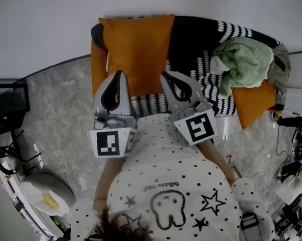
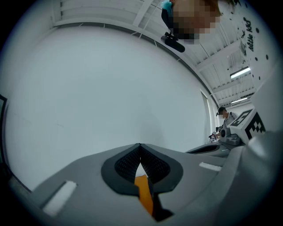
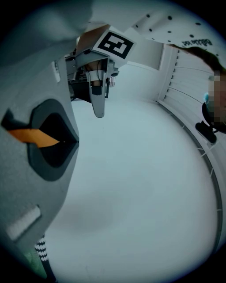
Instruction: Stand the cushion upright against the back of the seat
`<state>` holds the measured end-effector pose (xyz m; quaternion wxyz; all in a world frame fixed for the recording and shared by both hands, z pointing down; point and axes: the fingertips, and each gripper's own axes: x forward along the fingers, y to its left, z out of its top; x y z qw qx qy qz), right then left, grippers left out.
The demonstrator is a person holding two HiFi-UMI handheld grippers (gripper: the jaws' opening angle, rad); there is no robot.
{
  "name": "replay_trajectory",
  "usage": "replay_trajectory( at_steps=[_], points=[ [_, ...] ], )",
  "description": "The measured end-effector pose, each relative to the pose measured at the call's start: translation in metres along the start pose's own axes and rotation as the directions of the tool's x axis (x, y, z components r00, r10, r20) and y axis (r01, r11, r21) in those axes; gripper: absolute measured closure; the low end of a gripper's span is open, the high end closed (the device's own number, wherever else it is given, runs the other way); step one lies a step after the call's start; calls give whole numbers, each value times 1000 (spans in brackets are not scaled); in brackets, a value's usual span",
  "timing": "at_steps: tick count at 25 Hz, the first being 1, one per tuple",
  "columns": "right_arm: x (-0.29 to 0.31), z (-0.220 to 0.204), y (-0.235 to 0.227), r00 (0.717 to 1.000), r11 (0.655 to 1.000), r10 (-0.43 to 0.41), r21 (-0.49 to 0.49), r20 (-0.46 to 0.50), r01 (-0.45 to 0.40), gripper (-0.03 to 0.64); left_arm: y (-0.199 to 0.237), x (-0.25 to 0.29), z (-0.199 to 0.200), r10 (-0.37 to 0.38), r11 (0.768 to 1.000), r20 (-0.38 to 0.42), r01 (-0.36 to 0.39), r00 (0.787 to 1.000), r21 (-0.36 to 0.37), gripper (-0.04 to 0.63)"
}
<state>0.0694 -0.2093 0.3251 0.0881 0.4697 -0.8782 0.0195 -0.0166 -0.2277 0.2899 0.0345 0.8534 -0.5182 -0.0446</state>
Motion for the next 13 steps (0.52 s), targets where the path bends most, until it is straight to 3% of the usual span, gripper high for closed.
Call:
replay_trajectory(
  at_steps=[13],
  points=[
    [1, 1, 5, 1000, 1000, 7, -9, 0, -7, 620, 5, -2, 2, 1, 1000, 9, -1, 1000, -7, 609]
  ],
)
